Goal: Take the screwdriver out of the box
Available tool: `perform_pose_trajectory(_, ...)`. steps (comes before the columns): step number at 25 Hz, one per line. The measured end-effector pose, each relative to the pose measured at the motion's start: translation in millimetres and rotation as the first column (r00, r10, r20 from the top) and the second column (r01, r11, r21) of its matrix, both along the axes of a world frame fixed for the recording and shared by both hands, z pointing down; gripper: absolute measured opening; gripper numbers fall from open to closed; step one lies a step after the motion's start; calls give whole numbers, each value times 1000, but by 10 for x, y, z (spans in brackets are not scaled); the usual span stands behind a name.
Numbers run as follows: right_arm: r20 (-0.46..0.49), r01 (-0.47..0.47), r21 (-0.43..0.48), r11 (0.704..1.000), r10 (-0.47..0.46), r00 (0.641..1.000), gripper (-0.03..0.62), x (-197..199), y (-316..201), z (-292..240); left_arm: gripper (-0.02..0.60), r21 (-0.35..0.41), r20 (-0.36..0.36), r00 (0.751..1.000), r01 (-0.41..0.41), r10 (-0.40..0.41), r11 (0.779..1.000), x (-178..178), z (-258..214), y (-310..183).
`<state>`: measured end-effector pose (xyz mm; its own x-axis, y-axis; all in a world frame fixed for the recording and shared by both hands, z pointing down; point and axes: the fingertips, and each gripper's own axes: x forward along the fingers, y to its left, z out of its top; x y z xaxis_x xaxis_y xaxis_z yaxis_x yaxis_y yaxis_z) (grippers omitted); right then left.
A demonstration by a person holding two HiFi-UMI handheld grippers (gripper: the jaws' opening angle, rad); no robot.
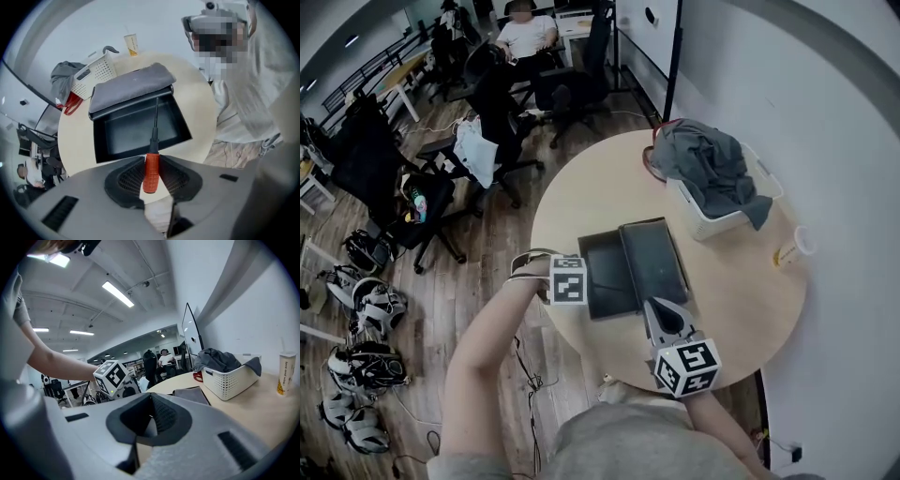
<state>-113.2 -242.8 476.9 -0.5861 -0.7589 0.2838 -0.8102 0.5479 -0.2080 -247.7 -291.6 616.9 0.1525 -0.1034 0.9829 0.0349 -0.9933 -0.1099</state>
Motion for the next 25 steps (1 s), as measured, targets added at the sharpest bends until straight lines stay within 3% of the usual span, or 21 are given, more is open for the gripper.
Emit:
perform_pose_trajectory(3, -16, -2, 10, 1000, 2, 1000, 0, 58, 80, -3, 87, 26, -88, 992, 97, -94, 995, 13, -122, 107)
perform_pose_trajectory(6, -28, -10, 16, 1000, 10, 1000, 0, 145, 165, 13, 87, 46, -185, 965, 197, -185, 979, 69, -191, 260)
perform_pose_trajectory(9, -38, -16, 20, 1000, 16, 999, 0, 207, 279, 26, 87, 61, -284, 916, 314, -285, 948, 114, -247, 439)
perform_pose_trajectory(12, -50, -19, 26, 999, 20, 999, 0, 254, 424, 18, 87, 72, -382, 841, 441, -383, 895, 130, -311, 611)
perform_pose_trajectory(14, -54, -21, 28, 999, 22, 998, 0, 295, 508, 28, 87, 74, -443, 780, 524, -443, 849, 135, -353, 707)
perform_pose_trajectory(16, -62, -19, 29, 999, 21, 998, 0, 342, 598, 43, 87, 66, -500, 703, 614, -507, 787, 126, -405, 806)
perform_pose_trajectory(20, -75, -28, 29, 999, 30, 997, 0, 418, 798, 56, 87, 13, -615, 518, 761, -595, 649, 89, -544, 1038)
perform_pose_trajectory(25, -87, -22, 43, 999, 26, 996, 0, 448, 963, 94, 87, -88, -721, 306, 850, -622, 520, 250, -759, 1377)
